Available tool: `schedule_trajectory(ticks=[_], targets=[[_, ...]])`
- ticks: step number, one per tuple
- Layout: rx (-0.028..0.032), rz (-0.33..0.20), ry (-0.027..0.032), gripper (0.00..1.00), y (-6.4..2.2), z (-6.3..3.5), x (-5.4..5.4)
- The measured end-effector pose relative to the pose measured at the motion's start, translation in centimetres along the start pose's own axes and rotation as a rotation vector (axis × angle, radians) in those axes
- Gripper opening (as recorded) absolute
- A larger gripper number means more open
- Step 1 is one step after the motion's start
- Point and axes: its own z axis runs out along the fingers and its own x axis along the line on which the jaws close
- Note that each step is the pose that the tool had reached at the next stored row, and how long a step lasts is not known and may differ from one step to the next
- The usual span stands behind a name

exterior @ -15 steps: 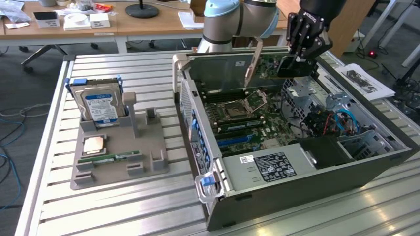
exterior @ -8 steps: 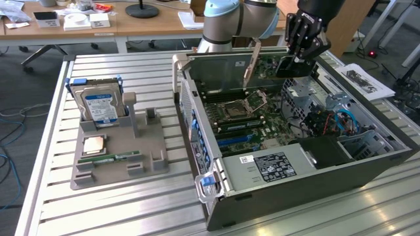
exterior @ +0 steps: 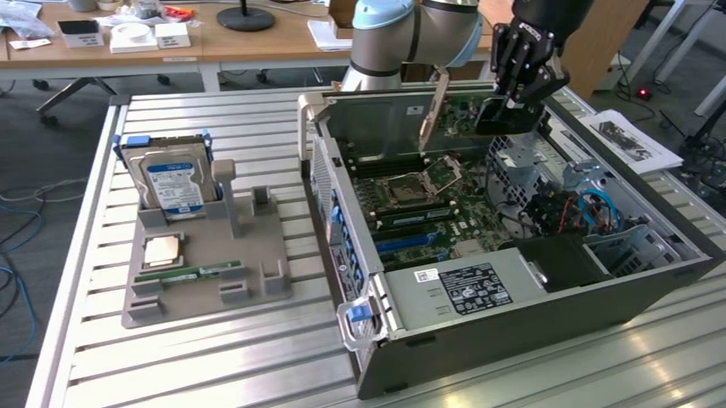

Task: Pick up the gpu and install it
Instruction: 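Insert the gpu into the slot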

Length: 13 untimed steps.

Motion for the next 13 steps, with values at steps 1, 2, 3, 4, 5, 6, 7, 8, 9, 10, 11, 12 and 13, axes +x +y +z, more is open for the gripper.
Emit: schedule_trajectory(ticks=[1, 2, 3, 4, 5, 6, 7, 8, 9, 10, 11, 12, 13], targets=[[0.0, 0.0, -0.0001, 0.27, 0.0, 0.03, 0.0], [-0.0001, 0.0, 0.0, 0.27, 0.0, 0.07, 0.0], [0.0, 0.0, 0.0001, 0.27, 0.0, 0.11, 0.01], [-0.0001, 0.0, 0.0, 0.27, 0.0, 0.16, 0.01], [-0.0001, 0.0, 0.0001, 0.27, 0.0, 0.21, 0.01], [-0.0001, 0.0, 0.0, 0.27, 0.0, 0.27, 0.01], [-0.0001, 0.0, 0.0001, 0.27, 0.0, 0.3, 0.01], [-0.0001, 0.0, 0.0002, 0.27, 0.0, 0.31, 0.01], [-0.0001, 0.0, 0.0003, 0.27, 0.0, 0.31, 0.01], [-0.0001, 0.0, 0.0001, 0.27, -0.01, 0.32, 0.01], [0.0, 0.0, 0.0001, 0.27, 0.0, 0.32, 0.01], [0.0, 0.0, 0.0001, 0.27, -0.01, 0.32, 0.01], [0.0, 0.0, 0.0001, 0.27, 0.0, 0.32, 0.01]])
